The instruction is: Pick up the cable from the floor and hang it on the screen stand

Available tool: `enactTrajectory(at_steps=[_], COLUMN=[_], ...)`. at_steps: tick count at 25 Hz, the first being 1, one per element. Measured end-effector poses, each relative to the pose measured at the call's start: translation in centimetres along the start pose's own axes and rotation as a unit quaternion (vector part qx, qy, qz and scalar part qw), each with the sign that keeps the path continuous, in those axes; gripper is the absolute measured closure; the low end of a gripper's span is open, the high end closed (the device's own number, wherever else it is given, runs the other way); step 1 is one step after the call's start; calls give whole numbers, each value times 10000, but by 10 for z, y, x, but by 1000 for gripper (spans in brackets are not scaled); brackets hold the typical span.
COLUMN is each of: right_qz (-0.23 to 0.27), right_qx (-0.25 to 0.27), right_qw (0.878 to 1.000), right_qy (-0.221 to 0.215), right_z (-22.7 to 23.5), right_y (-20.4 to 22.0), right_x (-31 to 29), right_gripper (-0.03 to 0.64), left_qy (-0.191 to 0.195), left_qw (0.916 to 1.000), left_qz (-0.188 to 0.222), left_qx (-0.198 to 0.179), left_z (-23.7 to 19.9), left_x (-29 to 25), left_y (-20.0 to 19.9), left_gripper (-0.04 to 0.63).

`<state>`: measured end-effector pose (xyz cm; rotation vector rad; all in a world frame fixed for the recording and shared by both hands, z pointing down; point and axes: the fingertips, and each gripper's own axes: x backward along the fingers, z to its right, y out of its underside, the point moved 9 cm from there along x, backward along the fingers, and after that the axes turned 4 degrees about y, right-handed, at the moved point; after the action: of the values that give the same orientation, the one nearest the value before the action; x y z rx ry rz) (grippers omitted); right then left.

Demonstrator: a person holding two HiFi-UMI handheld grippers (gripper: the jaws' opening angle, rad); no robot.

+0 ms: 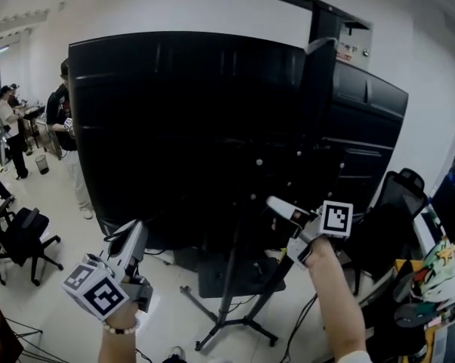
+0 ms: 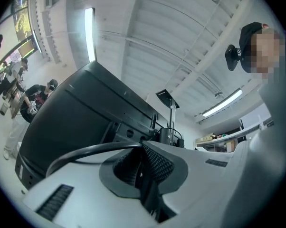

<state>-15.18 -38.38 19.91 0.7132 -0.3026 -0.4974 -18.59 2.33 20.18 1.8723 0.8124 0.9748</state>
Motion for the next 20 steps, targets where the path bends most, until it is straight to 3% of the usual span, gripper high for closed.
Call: enactTrajectory(at_steps=[5, 12, 16, 20], right_qz=[-379, -695, -851, -730], right_qx=[-150, -953, -1005, -688], right_qw=[9989, 9925, 9901, 9924], right_qy=[209, 334, 484, 709], right_z=[23, 65, 59, 41], right_y=[54, 118, 146, 152], right_x=[13, 17, 20, 19], right_gripper=[597, 597, 594, 564], left_qy=[-299, 112, 99, 220], left_qw=[9978, 9934, 9928, 9889], left_qz=[-508, -989, -978, -1076], left_qx=[296, 562, 686, 1003], left_z=[-1, 25, 29, 29], left_x=[7, -6, -4, 6], left_y=[52, 95, 111, 125], left_gripper=[580, 580, 580, 574])
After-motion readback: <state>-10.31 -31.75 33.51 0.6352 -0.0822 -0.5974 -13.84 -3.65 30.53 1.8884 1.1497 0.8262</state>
